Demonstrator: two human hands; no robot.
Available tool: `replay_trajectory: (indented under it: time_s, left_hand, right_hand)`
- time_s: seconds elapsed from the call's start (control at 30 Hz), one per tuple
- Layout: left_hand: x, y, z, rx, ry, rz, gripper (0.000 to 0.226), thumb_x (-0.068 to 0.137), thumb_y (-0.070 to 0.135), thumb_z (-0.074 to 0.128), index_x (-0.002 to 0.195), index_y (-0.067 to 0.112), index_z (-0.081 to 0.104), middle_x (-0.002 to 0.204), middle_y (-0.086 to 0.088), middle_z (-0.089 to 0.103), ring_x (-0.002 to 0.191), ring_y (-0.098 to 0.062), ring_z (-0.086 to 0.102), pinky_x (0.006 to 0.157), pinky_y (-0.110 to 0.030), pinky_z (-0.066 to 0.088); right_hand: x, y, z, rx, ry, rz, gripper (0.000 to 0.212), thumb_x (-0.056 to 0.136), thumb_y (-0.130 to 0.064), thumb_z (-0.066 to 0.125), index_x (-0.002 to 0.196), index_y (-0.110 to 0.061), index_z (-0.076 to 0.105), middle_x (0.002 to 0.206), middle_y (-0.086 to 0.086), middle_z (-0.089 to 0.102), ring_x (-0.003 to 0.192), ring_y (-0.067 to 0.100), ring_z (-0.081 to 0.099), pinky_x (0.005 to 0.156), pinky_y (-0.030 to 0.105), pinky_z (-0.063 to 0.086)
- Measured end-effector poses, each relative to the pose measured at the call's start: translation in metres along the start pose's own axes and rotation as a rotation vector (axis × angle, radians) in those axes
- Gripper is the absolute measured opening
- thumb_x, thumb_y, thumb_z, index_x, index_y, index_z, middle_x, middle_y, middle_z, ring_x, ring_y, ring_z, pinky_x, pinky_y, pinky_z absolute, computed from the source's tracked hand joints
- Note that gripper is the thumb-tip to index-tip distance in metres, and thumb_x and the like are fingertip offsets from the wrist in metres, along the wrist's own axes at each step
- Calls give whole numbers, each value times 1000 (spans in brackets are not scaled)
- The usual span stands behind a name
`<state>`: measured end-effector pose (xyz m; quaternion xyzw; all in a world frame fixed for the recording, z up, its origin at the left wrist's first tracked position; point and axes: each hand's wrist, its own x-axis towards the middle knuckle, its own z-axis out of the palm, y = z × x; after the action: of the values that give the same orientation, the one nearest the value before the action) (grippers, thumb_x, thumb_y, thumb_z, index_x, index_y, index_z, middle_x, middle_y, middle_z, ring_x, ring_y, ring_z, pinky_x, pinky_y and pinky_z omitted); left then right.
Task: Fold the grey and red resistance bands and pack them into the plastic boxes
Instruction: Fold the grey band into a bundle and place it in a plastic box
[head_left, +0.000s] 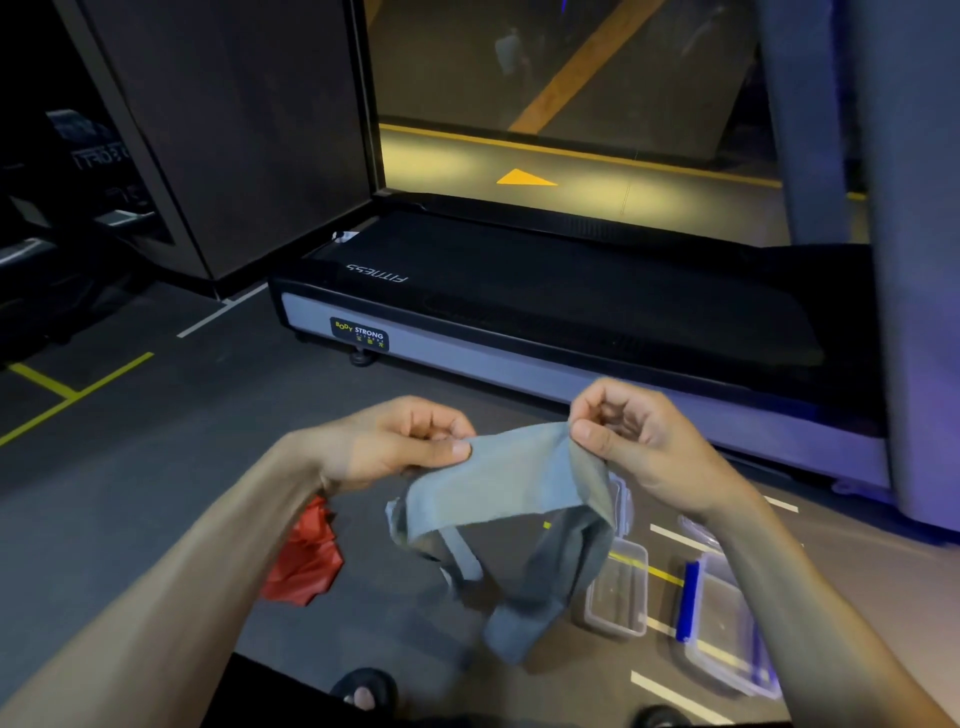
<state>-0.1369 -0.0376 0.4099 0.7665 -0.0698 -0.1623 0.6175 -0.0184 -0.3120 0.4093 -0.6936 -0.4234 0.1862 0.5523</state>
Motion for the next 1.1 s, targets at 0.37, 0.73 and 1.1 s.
replay_trajectory:
  time_s: [0.37, 0.73, 1.1]
  left_hand:
    - [0, 2, -3, 152, 160, -43, 21, 89, 39, 75, 92, 19, 76, 90, -17, 76, 80, -19, 63, 78, -35, 47]
    - [5, 0, -3, 255, 213, -77, 11, 93, 23, 72, 87, 14, 74, 75, 3, 75, 68, -4, 63, 64, -16, 48]
    - [3, 4, -3, 180, 217, -40, 21, 97, 28, 65, 91, 8, 71, 81, -4, 69, 77, -15, 57, 74, -28, 44]
  right_hand:
    - [-7, 6, -5, -88, 25, 39, 11, 96, -22, 65, 95, -11, 64, 88, 9, 65, 80, 14, 58, 72, 25, 47]
    - [-5, 12, -2, -116, 26, 23, 13, 96, -20, 65, 96, -7, 64, 88, 16, 63, 77, 23, 58, 69, 28, 48]
    - [-7, 16, -3, -152, 26, 37, 4, 98, -13, 65, 95, -11, 64, 88, 9, 64, 79, 16, 59, 71, 25, 49]
